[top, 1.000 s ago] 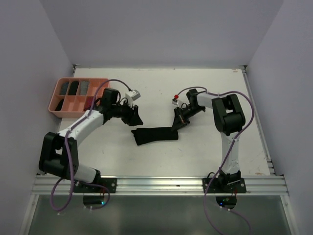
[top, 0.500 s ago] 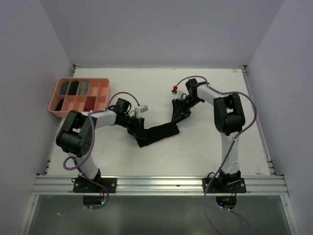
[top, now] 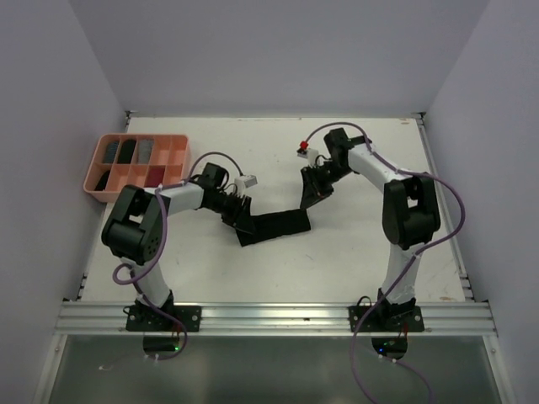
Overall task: Roll the underwear
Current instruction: Fold the underwear
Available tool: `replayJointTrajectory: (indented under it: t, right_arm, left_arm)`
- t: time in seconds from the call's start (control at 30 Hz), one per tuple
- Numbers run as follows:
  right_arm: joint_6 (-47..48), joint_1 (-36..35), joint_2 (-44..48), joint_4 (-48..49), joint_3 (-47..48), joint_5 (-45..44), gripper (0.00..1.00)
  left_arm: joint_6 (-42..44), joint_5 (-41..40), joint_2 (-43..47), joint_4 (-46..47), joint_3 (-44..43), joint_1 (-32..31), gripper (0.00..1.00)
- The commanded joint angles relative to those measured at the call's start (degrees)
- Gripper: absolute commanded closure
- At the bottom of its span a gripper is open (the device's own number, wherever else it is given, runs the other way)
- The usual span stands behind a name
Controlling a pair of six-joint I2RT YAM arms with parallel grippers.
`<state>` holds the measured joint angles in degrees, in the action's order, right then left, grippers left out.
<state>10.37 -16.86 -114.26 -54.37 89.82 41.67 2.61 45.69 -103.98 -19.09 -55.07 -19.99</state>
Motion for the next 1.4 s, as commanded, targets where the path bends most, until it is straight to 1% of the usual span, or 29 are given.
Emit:
replayJointTrajectory:
  t: [0.0, 0.13, 0.23, 0.27, 0.4, 0.53, 0.63, 0.67, 0.73, 0.77, 0.83, 0.9, 1.03, 1.1, 1.2, 1.27, 1.37]
  right_arm:
    - [-2.1, -2.7, 4.7, 1.4, -7.4, 6.1, 0.79]
    - [-3.0, -3.3, 1.9, 5.7, -10.9, 7.1, 0.79]
    - [-5.4, -2.6, -0.5, 12.3, -12.7, 5.6, 0.79]
    - [-6.1, -2.0, -2.4, 14.4, -12.9, 5.9, 0.79]
    - [-9.8, -1.2, -6.4, 16.3, -12.4, 10.2, 0.79]
    - [-9.9, -1.2, -4.0, 16.1, -11.7, 14.7, 0.76]
    - [-14.6, -1.2, -0.8, 17.4, -11.9, 17.6, 0.70]
    - [-18.2, -1.2, 0.1, 20.1, -12.2, 18.2, 0.67]
    - [-21.6, -1.2, 1.0, 22.6, -12.7, 19.8, 0.65]
    - [-23.9, -1.2, 0.8, 24.2, -12.6, 19.5, 0.65]
    - [-23.9, -1.2, -0.6, 24.0, -11.5, 17.1, 0.65]
    - [-21.7, -1.1, -2.4, 21.8, -10.4, 14.9, 0.65]
    - [-17.0, -1.0, -9.1, 17.5, -9.1, 11.4, 0.67]
    - [-14.9, -0.9, -10.5, 17.8, -9.7, 8.8, 0.67]
    - [-14.5, -0.5, -12.6, 20.0, -11.2, 6.4, 0.68]
    - [-15.7, -0.3, -12.7, 22.0, -12.7, 5.4, 0.68]
    - [-18.7, 0.4, -12.0, 25.1, -15.7, 5.1, 0.68]
  left_arm:
    - [3.1, -9.4, -2.6, -0.5, -2.1, 0.2, 0.58]
    - [5.4, -9.5, -3.6, -2.0, -3.6, 0.3, 0.57]
    - [8.4, -9.6, -4.3, -3.3, -4.5, 0.2, 0.55]
    - [10.5, -9.2, -4.2, -3.6, -4.5, 0.2, 0.55]
    - [14.6, -10.4, -4.2, -4.5, -4.4, 0.2, 0.55]
    - [15.9, -11.1, -5.1, -5.1, -4.7, 0.2, 0.55]
    - [16.3, -11.2, -5.1, -5.1, -4.8, 0.2, 0.55]
    - [16.5, -11.2, -5.1, -5.1, -5.0, 0.2, 0.55]
    - [16.7, -11.5, -5.0, -5.2, -5.0, 0.3, 0.55]
    - [16.7, -11.7, -5.0, -5.1, -5.1, 0.2, 0.55]
    - [16.8, -11.9, -5.0, -5.1, -5.2, 0.2, 0.55]
    - [16.5, -12.0, -5.0, -5.0, -5.2, 0.2, 0.54]
    - [16.4, -12.1, -5.1, -4.7, -5.8, 0.3, 0.53]
    - [16.4, -12.0, -5.6, -5.0, -7.0, 0.6, 0.51]
    - [16.8, -11.9, -5.4, -5.7, -8.9, 1.3, 0.48]
    - [17.2, -10.5, -3.2, -7.2, -10.9, 3.3, 0.47]
    - [17.0, -7.8, 2.4, -8.3, -11.6, 7.4, 0.46]
